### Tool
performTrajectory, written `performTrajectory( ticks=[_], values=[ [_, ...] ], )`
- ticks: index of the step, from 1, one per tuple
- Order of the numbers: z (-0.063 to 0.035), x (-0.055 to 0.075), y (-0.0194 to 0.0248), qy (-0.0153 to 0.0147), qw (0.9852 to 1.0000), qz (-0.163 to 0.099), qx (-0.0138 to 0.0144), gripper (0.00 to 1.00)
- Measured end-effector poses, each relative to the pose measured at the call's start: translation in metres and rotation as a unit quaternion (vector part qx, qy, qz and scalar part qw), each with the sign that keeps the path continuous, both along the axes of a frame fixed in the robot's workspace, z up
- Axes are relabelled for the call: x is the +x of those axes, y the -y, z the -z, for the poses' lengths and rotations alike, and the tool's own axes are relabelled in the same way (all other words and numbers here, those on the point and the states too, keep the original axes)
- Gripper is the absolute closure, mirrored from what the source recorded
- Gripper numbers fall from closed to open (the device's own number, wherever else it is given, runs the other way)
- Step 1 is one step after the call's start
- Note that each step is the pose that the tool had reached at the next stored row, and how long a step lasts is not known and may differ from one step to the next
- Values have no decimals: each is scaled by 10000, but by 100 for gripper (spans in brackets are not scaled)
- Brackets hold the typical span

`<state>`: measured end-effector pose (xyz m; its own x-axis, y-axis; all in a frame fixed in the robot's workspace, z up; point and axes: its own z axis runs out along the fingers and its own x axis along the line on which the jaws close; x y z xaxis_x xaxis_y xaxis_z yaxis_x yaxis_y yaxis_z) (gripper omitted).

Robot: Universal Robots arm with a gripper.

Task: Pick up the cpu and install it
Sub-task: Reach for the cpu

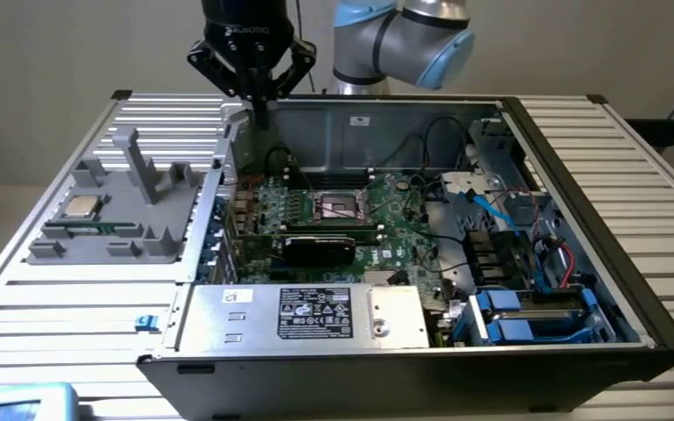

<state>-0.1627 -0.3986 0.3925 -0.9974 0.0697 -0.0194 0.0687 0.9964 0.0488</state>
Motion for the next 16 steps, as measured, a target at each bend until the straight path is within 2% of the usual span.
performTrajectory(
  ticks=[16],
  values=[
    [12, -655, -33, -12, 10000, -24, -1, 89]
  ],
)
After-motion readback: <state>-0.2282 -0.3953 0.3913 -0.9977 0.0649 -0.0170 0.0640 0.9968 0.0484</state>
